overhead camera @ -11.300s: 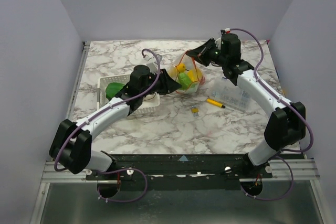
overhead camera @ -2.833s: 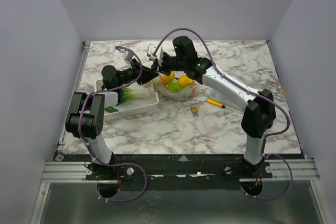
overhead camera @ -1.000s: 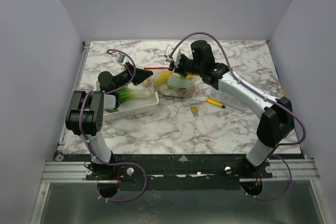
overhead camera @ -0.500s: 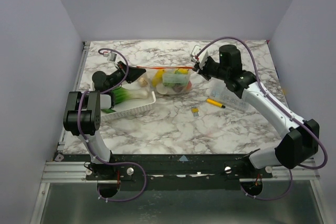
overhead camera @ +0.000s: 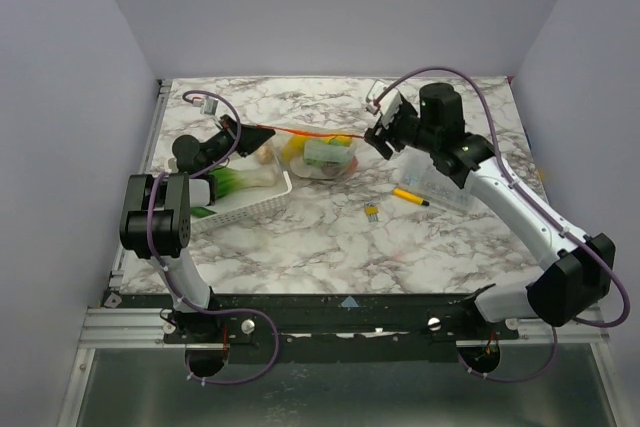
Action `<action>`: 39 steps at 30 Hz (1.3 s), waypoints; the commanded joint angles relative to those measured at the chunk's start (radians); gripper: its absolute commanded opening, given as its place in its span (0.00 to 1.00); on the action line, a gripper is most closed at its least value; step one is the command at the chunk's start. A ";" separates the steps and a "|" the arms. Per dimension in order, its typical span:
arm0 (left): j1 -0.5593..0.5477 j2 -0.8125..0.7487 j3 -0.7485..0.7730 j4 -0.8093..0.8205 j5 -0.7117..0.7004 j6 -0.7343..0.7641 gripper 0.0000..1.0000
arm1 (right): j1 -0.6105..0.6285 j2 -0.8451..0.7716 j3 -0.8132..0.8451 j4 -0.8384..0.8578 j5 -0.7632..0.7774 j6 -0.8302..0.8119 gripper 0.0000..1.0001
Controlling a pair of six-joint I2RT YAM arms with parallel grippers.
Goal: Place the food in the zip-top bag and seal the zipper
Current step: Place the zipper food storage bag at the center of the board.
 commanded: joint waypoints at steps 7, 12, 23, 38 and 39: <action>0.013 0.024 0.023 0.087 -0.001 -0.037 0.00 | 0.214 0.136 0.206 -0.049 0.174 -0.056 0.84; 0.011 0.020 0.026 0.076 0.007 -0.035 0.00 | 0.272 0.270 0.307 -0.051 0.227 -0.048 0.83; 0.012 0.045 0.039 0.072 0.007 -0.060 0.00 | 0.311 0.444 0.399 -0.033 0.308 -0.050 0.72; 0.012 -0.118 0.039 -0.161 -0.063 0.032 0.39 | 0.203 0.522 0.446 0.063 0.233 0.079 0.00; 0.013 -0.144 0.042 -0.198 -0.075 0.050 0.41 | 0.181 0.526 0.453 0.062 0.201 0.092 0.00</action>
